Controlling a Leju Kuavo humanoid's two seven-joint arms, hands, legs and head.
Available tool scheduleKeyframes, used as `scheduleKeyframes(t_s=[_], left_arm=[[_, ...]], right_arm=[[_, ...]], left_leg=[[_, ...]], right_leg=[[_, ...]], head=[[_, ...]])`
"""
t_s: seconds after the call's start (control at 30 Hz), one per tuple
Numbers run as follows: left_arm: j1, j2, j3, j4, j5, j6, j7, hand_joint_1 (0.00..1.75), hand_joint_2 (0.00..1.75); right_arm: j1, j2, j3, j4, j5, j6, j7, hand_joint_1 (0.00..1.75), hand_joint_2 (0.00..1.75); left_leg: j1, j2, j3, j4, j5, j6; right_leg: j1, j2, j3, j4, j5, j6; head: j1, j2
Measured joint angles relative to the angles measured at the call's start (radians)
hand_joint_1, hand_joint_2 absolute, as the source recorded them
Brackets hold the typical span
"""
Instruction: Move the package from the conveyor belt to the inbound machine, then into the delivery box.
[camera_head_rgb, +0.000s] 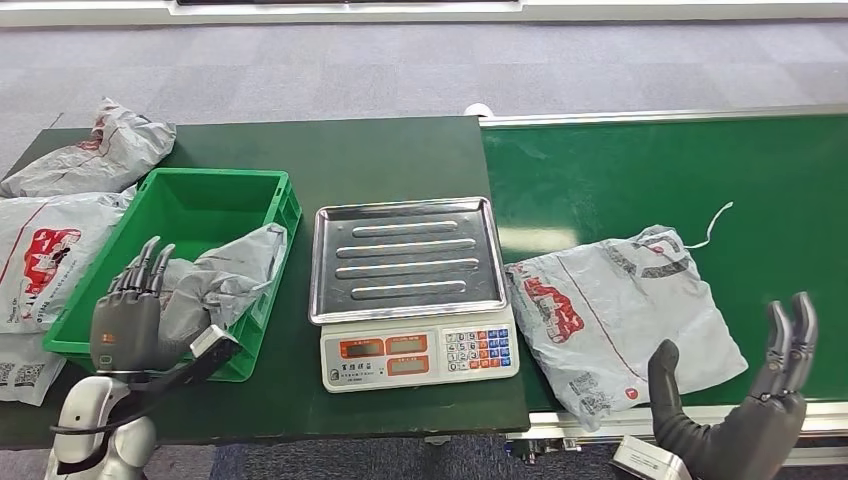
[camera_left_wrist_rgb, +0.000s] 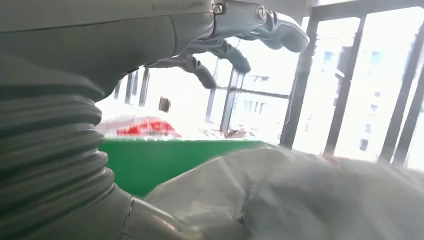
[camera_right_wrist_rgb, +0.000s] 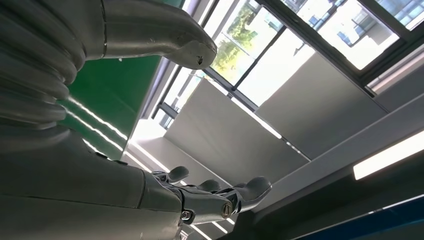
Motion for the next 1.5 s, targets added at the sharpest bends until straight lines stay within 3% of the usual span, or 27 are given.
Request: scheduleKeyframes(t_s=[0.1,0.27,0.47,0.63,0.8,1.13,1.5], left_arm=[[0.032,-0.043,0.009,-0.055,0.171,0.065,-0.044,0.0,0.0],[0.116,-0.13,0.002,-0.18,0.471,0.254,-0.25,0.0,0.0],[0.223,-0.251,-0.02,-0.344,0.722,0.269,-0.444,0.0,0.0],[0.283,-0.337,-0.033,-0.483,0.773,0.269,-0.463,0.0,0.0],[0.323,-0.384,-0.031,-0.599,0.813,0.269,-0.463,0.0,0.0],[0.33,-0.408,-0.012,-0.681,0.823,0.269,-0.463,0.0,0.0],[0.386,-0.415,0.0,-0.739,0.855,0.269,-0.463,0.0,0.0]], right_arm=[[0.009,0.0,0.0,-0.003,-0.002,-0.021,-0.001,0.0,1.75],[0.015,0.0,0.003,-0.003,-0.003,-0.048,-0.015,0.0,1.75],[0.009,0.026,0.007,-0.003,-0.04,-0.052,-0.117,0.0,1.75],[-0.003,0.066,0.007,-0.003,-0.068,-0.053,-0.183,0.0,1.75],[-0.018,0.074,0.002,0.012,-0.126,-0.053,-0.217,0.0,1.75],[-0.085,0.05,-0.004,0.085,-0.17,-0.053,-0.205,0.0,1.75],[-0.081,0.007,-0.01,0.101,-0.198,-0.053,-0.19,0.0,1.75]], left_leg=[[0.0,0.0,0.0,0.0,-0.001,0.001],[-0.001,0.0,0.0,0.0,-0.003,0.002],[0.0,0.0,0.0,0.0,-0.004,0.002],[0.0,0.0,-0.002,0.0,-0.005,0.002],[0.0,0.0,-0.003,0.0,-0.007,0.002],[0.0,0.0,0.002,0.0,-0.007,0.002],[0.0,0.0,0.005,0.0,-0.007,0.002]], right_leg=[[0.0,0.0,0.0,0.0,0.0,0.0],[-0.001,0.0,0.0,-0.001,-0.002,0.002],[-0.001,0.0,0.001,-0.001,-0.003,0.002],[0.0,-0.001,0.003,-0.001,-0.004,0.002],[0.0,-0.001,0.006,-0.001,-0.007,0.002],[0.0,-0.001,0.007,0.0,-0.007,0.002],[0.0,-0.001,0.006,-0.001,-0.007,0.002]], head=[[0.0,0.0],[0.0,0.0],[0.0,0.0],[0.0,0.0],[0.0,0.0],[0.0,0.0],[0.0,0.0]])
